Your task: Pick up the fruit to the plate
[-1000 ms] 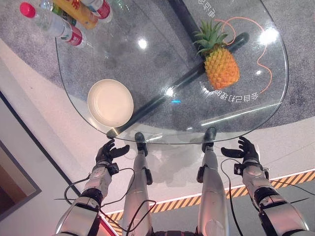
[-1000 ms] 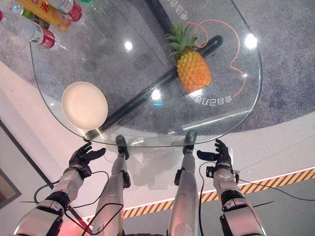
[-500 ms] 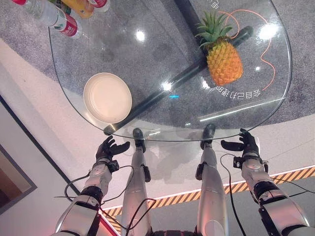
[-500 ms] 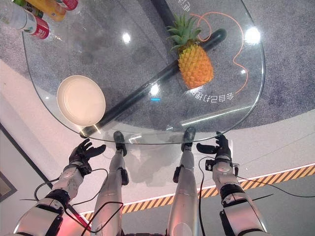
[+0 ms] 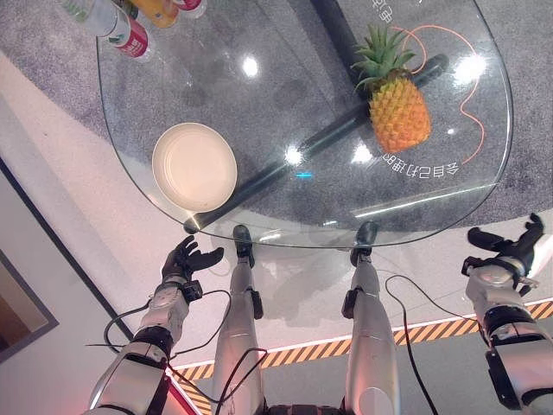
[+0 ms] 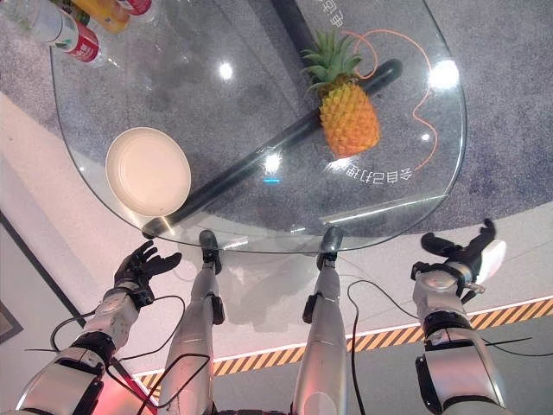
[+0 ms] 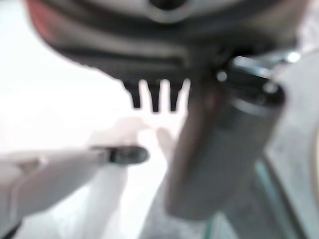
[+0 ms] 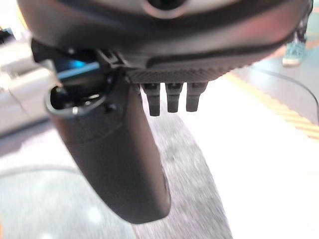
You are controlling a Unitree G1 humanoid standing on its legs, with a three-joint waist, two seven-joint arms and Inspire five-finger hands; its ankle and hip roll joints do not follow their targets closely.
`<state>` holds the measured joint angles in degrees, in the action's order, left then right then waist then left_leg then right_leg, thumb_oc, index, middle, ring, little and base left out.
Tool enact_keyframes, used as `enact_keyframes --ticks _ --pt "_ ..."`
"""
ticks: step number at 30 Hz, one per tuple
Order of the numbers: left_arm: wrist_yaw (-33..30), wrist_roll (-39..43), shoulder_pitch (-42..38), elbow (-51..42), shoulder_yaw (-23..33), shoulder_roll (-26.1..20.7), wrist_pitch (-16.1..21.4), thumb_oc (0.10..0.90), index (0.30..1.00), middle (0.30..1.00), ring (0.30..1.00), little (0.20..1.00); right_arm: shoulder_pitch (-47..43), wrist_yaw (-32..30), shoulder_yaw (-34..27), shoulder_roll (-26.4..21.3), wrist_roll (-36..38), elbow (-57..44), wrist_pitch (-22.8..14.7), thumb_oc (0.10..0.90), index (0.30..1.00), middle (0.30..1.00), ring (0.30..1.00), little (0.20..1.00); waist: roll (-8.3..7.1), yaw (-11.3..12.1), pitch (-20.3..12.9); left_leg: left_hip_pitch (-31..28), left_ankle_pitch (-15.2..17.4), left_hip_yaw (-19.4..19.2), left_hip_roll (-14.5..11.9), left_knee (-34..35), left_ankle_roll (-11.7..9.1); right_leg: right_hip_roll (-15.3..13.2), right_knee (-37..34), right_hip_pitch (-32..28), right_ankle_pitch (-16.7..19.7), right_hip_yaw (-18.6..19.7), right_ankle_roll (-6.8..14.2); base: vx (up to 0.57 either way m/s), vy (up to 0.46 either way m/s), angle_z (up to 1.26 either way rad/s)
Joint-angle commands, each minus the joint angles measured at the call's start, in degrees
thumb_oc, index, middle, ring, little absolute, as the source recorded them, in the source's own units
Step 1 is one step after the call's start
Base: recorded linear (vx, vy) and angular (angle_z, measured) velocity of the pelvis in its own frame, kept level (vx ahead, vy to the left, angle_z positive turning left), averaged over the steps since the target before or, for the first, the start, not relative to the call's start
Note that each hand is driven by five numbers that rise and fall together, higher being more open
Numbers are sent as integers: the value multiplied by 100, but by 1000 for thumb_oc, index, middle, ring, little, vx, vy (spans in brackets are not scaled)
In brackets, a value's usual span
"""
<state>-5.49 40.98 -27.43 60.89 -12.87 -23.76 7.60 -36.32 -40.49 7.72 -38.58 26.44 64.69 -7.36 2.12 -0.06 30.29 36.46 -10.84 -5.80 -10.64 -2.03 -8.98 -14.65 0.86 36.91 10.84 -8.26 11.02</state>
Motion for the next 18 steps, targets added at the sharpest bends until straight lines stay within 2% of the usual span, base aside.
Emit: enact_keyframes --ticks 1,3,6,8,13,18 --pt "-32 190 154 239 -55 -474 90 800 900 900 900 900 -51 -988 -326 -732 110 -27 0 800 900 900 900 900 -250 164 -50 222 379 332 126 -467 85 -170 697 313 73 -356 178 9 8 3" --pt "-102 240 259 122 -96 -458 88 800 900 900 900 900 20 -1454 -372 -812 218 -445 -104 800 900 900 900 900 -253 151 -50 185 411 325 110 -461 80 -163 700 285 52 -359 185 0 0 0" --pt "-231 278 433 -70 -107 -384 108 800 900 900 900 900 98 -2319 -417 -844 273 -1703 1 800 900 900 900 900 -263 96 -50 134 391 303 106 -389 79 -151 680 267 44 -341 177 0 55 0" --pt "-272 296 464 -95 -105 -297 154 800 900 900 900 900 1 -2745 -458 -883 -98 -2416 -130 800 900 900 900 900 -241 72 -50 104 365 290 126 -317 95 -154 658 271 41 -325 171 -20 88 0" --pt "-203 261 477 -19 -22 -175 227 800 900 900 900 900 -241 -2700 -406 -931 -771 -3688 -326 800 900 900 900 900 -169 40 -50 71 320 266 160 -219 114 -170 618 276 20 -295 175 -12 63 0" --pt "-113 164 582 -36 158 -70 285 800 900 900 900 900 -222 -2135 -163 -813 -1616 -5187 -112 800 900 900 900 900 -109 4 -50 52 281 225 212 -159 136 -194 598 294 -1 -254 172 -13 70 -1"
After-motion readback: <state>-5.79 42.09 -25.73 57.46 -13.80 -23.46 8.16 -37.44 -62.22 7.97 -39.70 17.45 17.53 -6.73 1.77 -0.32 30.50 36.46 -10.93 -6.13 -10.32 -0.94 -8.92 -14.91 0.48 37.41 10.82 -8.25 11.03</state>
